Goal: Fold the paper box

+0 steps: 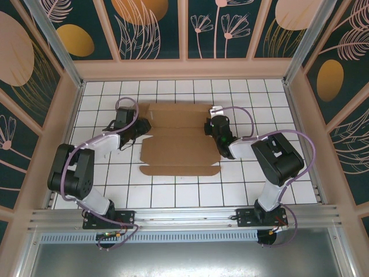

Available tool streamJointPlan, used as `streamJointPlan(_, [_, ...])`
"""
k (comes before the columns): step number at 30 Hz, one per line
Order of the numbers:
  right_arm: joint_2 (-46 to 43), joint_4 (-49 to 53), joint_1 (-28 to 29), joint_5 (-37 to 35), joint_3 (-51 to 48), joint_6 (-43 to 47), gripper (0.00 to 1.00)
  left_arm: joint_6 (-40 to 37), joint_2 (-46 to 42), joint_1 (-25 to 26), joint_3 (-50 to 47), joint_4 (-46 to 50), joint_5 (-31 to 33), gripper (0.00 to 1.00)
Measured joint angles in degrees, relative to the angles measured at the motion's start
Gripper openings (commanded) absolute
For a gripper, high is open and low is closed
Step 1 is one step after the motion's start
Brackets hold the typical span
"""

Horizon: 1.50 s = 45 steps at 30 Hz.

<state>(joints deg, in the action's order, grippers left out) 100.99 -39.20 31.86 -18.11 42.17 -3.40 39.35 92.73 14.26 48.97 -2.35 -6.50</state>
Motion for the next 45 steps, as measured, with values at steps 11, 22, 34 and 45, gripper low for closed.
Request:
streamJointPlan(11, [0.20, -0.37, -0.28, -0.20, 0.00, -0.17, 0.00, 0.92, 1.66, -0.94, 0.81, 2.12, 6.16, 0.53])
streamJointPlan(22, [0.20, -0.15, -0.28, -0.87, 0.07, -1.44, 0.00, 2.14, -5.11, -4.46, -2.38, 4.33, -2.60, 0.47])
streamJointPlan(34, [0.22, 0.90, -0.26, -1.29, 0.66, -1.90, 0.00, 2.75, -17.73, 1.75, -11.98, 7.08, -3.96, 0.46])
streamJointPlan(45, [0.31, 0.94, -0.26, -0.61, 0.81, -1.42, 0.00, -3.72, -3.69, 2.71, 1.79, 9.01, -0.68, 0.48])
